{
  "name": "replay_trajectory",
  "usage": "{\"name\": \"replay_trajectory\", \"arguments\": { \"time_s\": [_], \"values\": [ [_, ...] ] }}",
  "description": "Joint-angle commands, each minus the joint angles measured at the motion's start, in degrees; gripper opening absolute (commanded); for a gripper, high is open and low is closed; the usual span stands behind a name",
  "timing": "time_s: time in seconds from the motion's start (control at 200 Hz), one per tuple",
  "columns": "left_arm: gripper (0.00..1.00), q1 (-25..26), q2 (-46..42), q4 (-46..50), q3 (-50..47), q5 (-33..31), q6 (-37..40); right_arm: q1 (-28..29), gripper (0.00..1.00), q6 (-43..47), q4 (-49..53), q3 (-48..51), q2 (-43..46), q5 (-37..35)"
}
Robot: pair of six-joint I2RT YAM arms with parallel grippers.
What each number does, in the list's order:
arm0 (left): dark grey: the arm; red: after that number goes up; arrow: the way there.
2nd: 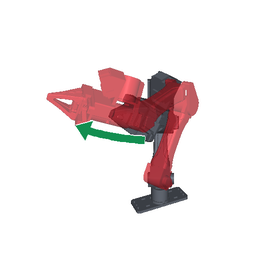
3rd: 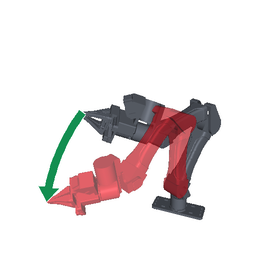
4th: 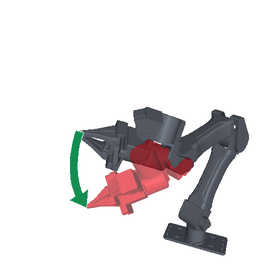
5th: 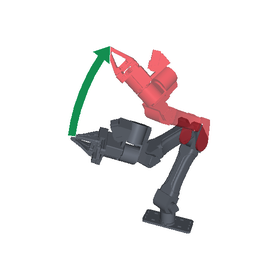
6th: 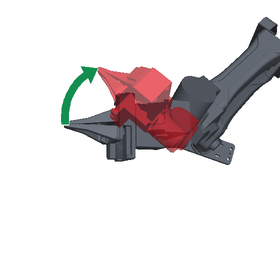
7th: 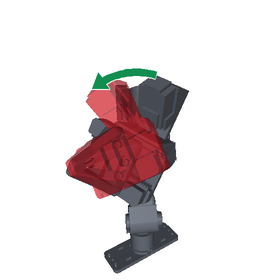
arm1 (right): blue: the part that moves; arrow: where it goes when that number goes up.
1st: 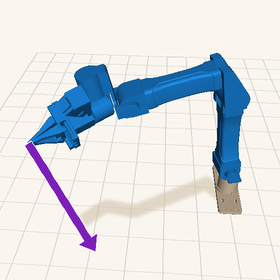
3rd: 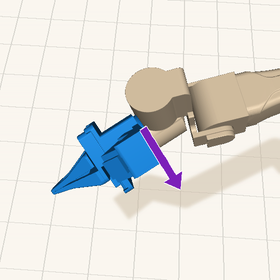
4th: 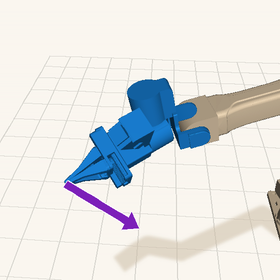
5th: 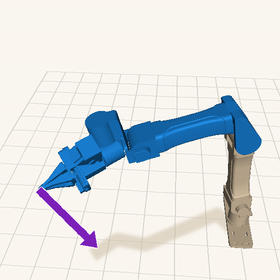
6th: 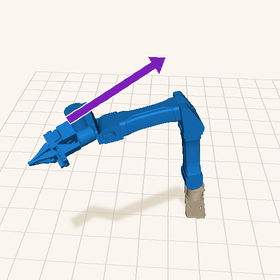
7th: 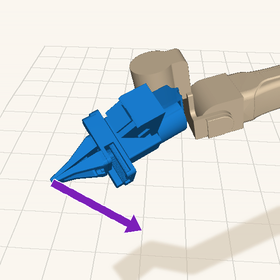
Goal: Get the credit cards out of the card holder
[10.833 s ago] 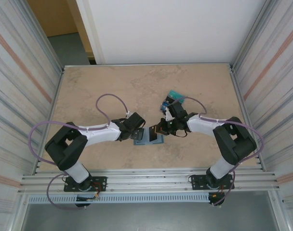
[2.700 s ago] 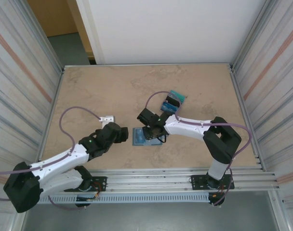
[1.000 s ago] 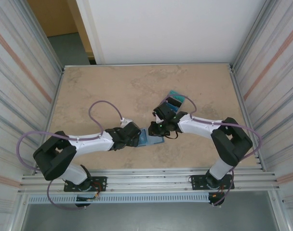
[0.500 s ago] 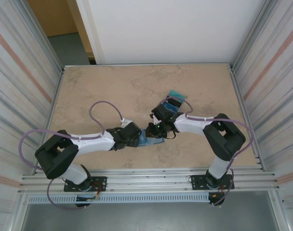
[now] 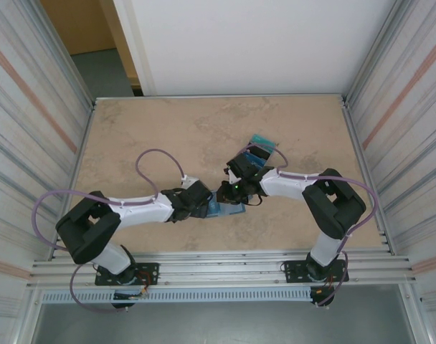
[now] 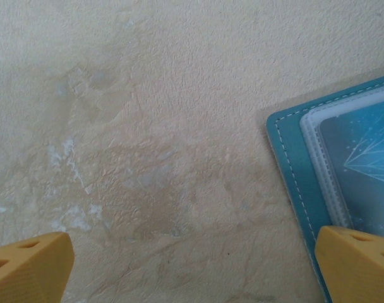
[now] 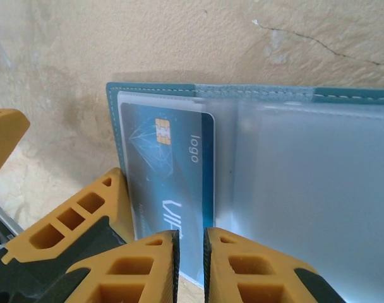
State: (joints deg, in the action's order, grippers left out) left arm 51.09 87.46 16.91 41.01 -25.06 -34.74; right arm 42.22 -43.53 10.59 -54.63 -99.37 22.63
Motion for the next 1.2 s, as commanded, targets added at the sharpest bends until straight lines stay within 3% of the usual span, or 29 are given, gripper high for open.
{"name": "replay_trajectory", "arguments": {
  "time_s": [0.0,0.842,1.193],
  "values": [
    [0.99,0.3,0.8,2.4,1.1,-1.0,-0.7,-0.6,0.19,-1.7,-1.0,0.2,-1.1,1.1],
    [0.99,0.3,1.8,3.8,2.3,-0.9,-0.1,-0.9,0.17,-4.4,-5.0,1.5,-5.5,4.6],
    [0.99,0.3,2.6,4.1,2.9,-1.1,0.4,-2.5,0.13,-8.4,-15.9,5.7,-5.7,11.4]
  ]
}}
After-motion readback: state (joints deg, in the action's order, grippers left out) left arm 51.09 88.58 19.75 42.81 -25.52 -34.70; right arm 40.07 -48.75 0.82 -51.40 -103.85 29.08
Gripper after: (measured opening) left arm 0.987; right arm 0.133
